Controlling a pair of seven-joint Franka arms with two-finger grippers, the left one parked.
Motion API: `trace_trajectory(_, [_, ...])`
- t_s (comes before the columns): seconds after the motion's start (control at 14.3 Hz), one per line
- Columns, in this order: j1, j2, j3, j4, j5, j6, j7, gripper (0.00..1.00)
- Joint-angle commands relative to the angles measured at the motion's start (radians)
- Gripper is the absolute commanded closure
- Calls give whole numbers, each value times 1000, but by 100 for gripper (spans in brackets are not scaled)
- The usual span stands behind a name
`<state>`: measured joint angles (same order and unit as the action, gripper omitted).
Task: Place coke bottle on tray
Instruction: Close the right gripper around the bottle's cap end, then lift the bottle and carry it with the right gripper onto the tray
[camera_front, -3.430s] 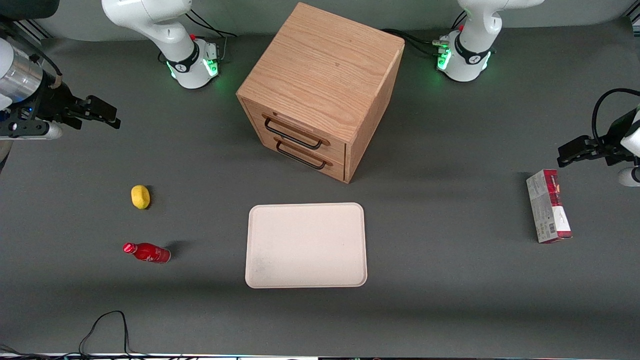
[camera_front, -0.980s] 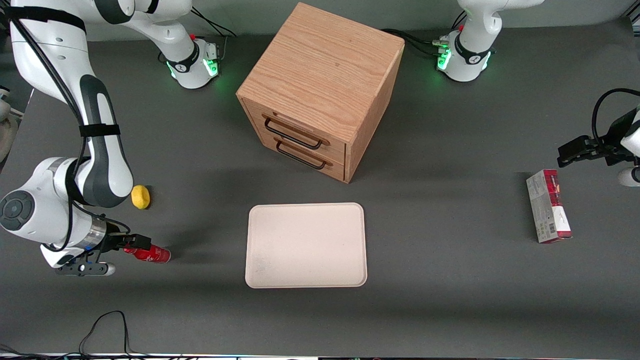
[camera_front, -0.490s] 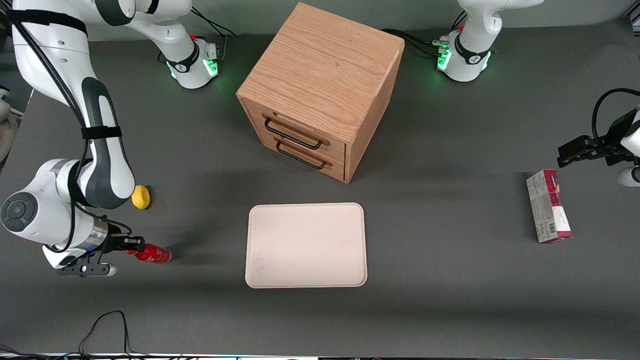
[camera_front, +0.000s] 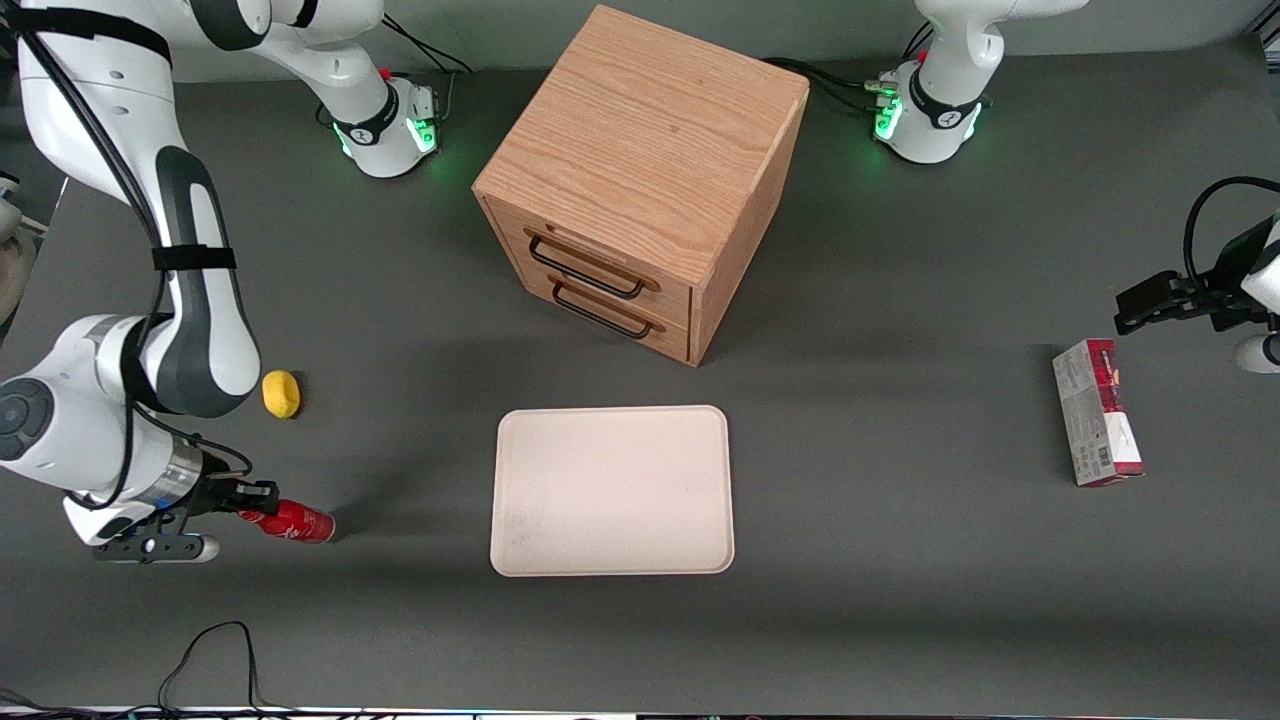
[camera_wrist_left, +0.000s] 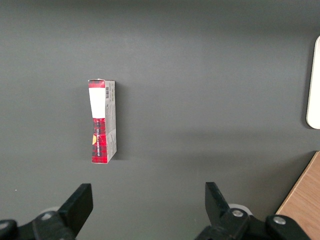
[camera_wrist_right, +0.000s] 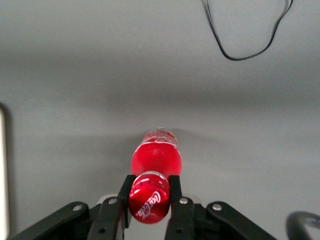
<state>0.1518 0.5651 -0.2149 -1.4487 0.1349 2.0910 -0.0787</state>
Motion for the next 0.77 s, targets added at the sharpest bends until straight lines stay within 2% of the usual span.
trace_trajectory(0.0, [9, -11, -3, 214, 5, -261, -20, 97])
trace_trajectory(0.14, [12, 1, 3, 357, -18, -403, -13, 97])
trace_trajectory(0.35, [25, -1, 31, 462, -38, -512, -10, 96])
trace_trajectory(0.56, [37, 1, 98, 485, -46, -525, 9, 95])
trace_trajectory(0.7, [55, 12, 220, 485, -147, -502, 122, 95])
